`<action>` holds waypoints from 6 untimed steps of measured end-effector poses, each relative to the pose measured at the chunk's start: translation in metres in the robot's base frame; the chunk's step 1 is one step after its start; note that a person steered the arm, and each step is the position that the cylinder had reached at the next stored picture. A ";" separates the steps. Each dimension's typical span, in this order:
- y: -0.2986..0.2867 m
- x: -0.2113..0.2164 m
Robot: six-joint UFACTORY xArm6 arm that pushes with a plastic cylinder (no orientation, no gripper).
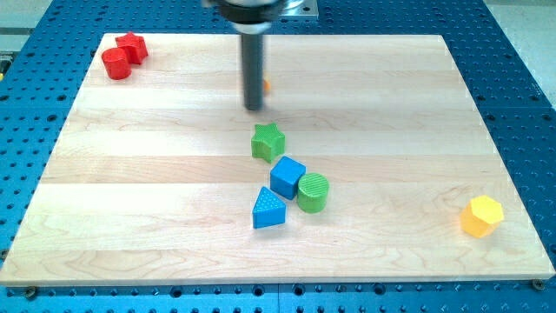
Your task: Push the heart diagonally to the green star
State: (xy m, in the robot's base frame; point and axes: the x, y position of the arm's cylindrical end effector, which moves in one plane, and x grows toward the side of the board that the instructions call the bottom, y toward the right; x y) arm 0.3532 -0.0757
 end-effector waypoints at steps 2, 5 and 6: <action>-0.023 -0.068; 0.144 -0.034; 0.086 -0.080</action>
